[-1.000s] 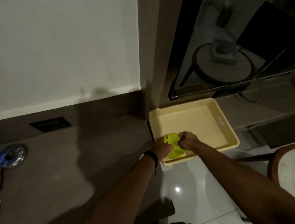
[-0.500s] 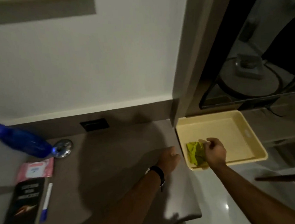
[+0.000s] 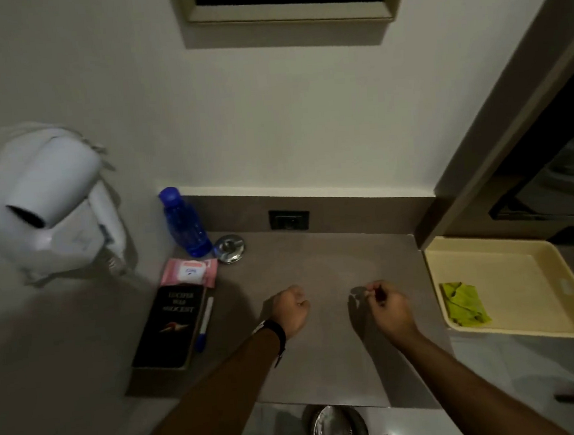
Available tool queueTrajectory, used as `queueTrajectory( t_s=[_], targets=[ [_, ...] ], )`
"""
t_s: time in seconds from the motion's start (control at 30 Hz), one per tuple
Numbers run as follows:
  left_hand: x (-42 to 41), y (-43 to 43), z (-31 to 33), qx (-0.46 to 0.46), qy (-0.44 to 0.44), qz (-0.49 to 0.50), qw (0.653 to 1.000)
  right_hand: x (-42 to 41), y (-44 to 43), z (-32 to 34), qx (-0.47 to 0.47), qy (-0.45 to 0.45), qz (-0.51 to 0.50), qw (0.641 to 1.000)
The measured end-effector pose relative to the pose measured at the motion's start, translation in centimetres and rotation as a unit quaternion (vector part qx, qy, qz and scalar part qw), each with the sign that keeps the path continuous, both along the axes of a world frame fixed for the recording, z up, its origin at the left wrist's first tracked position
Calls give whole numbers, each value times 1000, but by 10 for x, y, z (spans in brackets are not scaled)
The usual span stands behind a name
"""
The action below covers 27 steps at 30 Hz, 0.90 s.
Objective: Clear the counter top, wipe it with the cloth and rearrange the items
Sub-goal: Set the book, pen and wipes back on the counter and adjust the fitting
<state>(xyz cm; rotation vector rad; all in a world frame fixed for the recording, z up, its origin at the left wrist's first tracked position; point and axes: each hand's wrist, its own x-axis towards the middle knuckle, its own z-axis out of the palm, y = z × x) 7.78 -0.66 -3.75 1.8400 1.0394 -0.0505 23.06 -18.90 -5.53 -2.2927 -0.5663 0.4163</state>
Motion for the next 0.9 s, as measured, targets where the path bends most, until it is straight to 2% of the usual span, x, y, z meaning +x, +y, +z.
queueTrajectory(
  t_s=[0.27, 0.43, 0.77, 0.9],
  targets=[
    [-130, 48, -20, 60, 35, 39, 997, -73, 21, -24, -70, 63, 6, 995],
    [-179, 64, -41, 45, 46, 62, 996, -113, 23, -40, -98, 73, -19, 992],
    [-194, 93, -42, 173, 146, 93, 970, -150, 33, -36, -102, 114, -15, 988],
    [-191, 105, -43, 202, 213, 45, 955, -152, 32, -38, -102, 127, -14, 987]
  ],
)
